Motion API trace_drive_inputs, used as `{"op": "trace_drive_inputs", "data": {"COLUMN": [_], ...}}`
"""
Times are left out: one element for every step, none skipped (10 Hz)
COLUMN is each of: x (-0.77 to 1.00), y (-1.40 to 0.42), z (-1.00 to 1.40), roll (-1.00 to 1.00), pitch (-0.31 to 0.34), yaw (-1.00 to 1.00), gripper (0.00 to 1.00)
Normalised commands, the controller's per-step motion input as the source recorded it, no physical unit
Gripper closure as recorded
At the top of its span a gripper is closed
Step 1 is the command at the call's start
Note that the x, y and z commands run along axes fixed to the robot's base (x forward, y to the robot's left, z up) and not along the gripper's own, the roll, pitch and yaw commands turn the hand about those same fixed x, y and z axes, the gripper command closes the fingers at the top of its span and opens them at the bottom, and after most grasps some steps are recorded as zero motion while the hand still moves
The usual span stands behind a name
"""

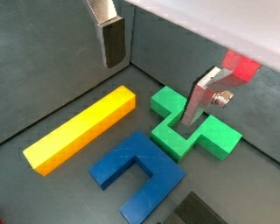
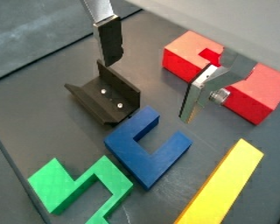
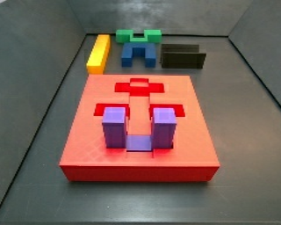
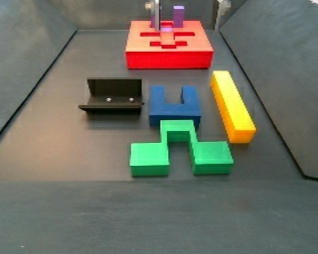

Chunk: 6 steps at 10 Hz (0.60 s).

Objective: Pick up the blue object. Move up. Place the blue object on the fixture. Regrasp the blue object. Move to above the board. Insert the blue object.
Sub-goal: Pick up the blue object.

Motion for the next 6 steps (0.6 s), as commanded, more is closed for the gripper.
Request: {"op": "trace_drive_inputs", "data": {"x": [0.78,1.0,1.0,1.0,1.0,1.0], "y": [-0.16,-0.2,-0.21,-0.27,-0.24,-0.23], "z": [-0.27,-0.33,-0.38,-0.38,-0.38,-0.4], "roll": [-0.03,0.0,0.0,0.02,0.01,0.01], "pitch": [0.0,0.019,0.021,0.023,0.023,0.027], "yaw": [-0.07,-0.03,0.0,0.0,0.01,0.01], "gripper": [0.0,0.0,0.0,0.0,0.0,0.0]}}
